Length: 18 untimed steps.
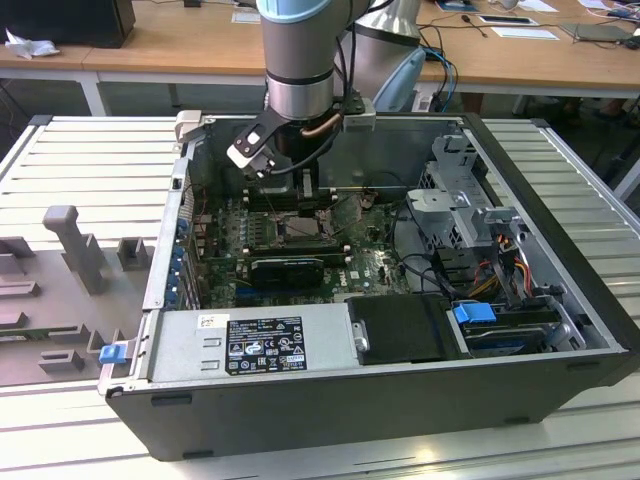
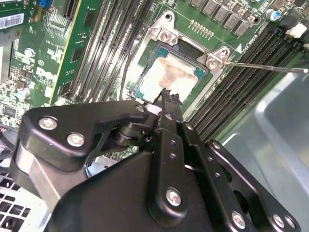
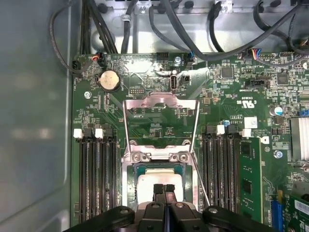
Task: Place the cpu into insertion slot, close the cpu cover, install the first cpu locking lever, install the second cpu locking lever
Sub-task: 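Close the cpu cover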
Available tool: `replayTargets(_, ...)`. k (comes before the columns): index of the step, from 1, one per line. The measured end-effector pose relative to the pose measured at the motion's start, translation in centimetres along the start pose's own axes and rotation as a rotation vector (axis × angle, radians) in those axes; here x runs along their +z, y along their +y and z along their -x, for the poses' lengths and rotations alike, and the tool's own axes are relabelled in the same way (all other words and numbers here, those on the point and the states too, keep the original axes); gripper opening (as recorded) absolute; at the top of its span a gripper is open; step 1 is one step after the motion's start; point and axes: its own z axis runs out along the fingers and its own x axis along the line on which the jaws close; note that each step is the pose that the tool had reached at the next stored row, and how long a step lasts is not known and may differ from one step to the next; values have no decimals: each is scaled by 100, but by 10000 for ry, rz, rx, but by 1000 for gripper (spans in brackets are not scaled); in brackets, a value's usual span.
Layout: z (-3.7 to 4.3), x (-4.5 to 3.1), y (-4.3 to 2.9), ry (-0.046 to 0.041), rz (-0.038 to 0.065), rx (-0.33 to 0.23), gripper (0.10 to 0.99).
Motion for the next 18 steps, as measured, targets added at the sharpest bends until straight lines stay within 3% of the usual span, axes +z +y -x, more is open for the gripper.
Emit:
replayTargets(11, -3, -122, 11, 1, 0, 0, 106)
replayTargets(18, -5, -137, 12, 1, 1, 0, 106)
